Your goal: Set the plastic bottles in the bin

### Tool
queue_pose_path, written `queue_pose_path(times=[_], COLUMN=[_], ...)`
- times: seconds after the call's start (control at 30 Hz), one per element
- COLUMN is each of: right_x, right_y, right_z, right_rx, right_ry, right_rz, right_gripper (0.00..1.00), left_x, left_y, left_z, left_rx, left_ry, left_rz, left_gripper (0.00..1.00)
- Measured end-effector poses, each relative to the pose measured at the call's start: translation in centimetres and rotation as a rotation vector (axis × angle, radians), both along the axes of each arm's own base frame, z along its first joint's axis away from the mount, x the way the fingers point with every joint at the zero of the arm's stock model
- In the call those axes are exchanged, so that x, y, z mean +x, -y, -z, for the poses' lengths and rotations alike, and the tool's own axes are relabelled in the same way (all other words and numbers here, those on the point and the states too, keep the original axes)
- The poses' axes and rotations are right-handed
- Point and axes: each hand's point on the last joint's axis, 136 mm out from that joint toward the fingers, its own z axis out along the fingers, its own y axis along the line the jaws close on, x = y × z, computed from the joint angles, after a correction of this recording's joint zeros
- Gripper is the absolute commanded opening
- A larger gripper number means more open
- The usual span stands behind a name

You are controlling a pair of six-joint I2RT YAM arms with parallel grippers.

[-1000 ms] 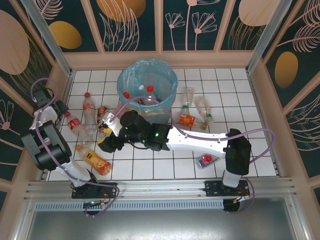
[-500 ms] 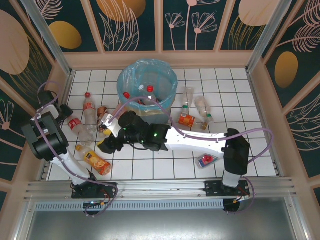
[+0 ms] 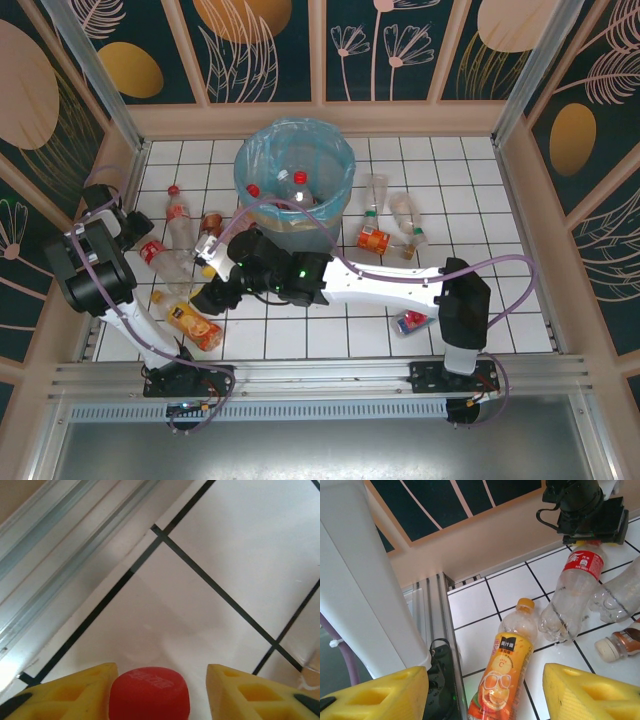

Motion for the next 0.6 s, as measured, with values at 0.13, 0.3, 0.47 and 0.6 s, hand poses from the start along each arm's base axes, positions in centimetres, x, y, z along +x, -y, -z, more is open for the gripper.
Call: queue_pose_path(times=[0.13,0.3,0.47,0.6], right_x=[0.0,-0.1,-0.1,0.6], right_y=[0.0,0.0,0.0,0.1], right_z=[-0.1,-0.1,0.1,-0.1], right_rx=[0.001,-0.002,-0.009,-0.010], right_ry=[0.000,0.001,0.008,0.033], right_rz=[0.000,0.000,0.012,0.049], right_gripper=[0.63,0.63,0.62,0.62], left_x=[0.1,0.2,0.2,0.1], left_y=[0.2,0.3,0.5,0.6], left_z=[0.0,-0.1,-1.6,-6.5], left_rx=[-0.010,-0.012,-0.006,0.039], left_ry=[0.006,0.010,0.051,0.161], left_rz=[0.005,0.004,-0.003,-0.017], left_gripper=[0.35,0.25,0.21,0.16])
